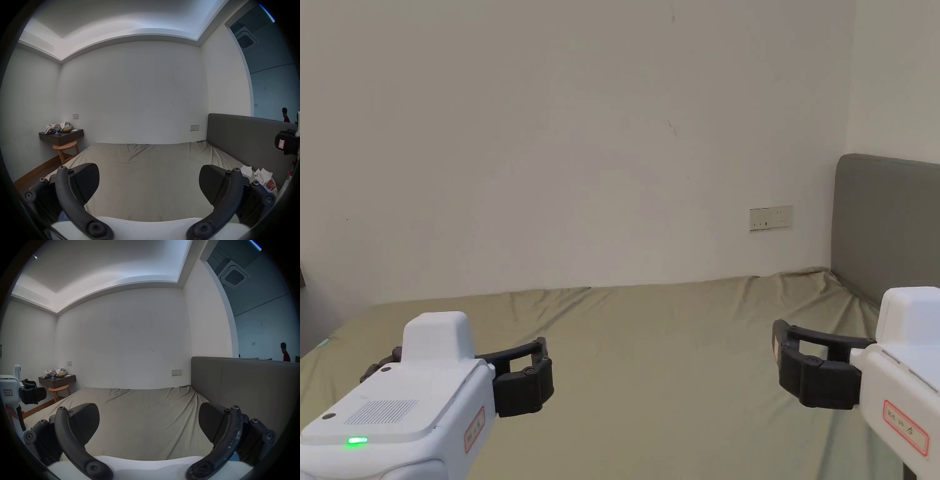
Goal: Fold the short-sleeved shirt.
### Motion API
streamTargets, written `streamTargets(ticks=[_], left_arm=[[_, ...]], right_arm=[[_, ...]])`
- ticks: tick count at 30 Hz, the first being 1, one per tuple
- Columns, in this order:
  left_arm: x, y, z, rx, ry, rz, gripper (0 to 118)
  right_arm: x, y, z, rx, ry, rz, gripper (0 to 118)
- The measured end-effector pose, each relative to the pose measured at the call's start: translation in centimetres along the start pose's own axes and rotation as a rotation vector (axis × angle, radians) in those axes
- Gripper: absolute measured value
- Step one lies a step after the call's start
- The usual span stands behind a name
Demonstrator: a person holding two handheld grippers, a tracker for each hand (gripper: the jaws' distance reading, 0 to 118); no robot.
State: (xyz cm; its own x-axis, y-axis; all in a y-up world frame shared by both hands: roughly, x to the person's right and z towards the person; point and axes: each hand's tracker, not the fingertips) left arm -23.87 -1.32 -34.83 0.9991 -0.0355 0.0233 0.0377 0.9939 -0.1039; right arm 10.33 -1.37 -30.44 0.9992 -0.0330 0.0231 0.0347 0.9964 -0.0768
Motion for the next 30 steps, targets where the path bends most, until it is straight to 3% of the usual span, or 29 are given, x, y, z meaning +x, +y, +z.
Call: streamTargets(ticks=[19,23,25,27,30], left_arm=[[0.0,-0.6,-3.1,-0.034,0.008,0.025,118],[0.0,-3.8,-7.7,-0.207,-0.017,0.017,118],[0.1,-8.3,-11.3,-0.305,-0.054,0.032,118],[0.6,-14.3,-15.1,-0.469,-0.048,0.095,118],[1.7,-22.8,-18.3,-0.591,-0.006,0.135,118]], right_arm=[[0.7,-1.0,-3.3,-0.047,0.007,-0.013,118],[0.7,-4.0,-7.8,-0.287,0.013,0.01,118],[0.7,-9.1,-11.7,-0.358,0.044,0.04,118],[0.6,-15.7,-15.4,-0.572,0.025,0.076,118],[0.4,-24.8,-18.5,-0.692,0.042,0.098,118]])
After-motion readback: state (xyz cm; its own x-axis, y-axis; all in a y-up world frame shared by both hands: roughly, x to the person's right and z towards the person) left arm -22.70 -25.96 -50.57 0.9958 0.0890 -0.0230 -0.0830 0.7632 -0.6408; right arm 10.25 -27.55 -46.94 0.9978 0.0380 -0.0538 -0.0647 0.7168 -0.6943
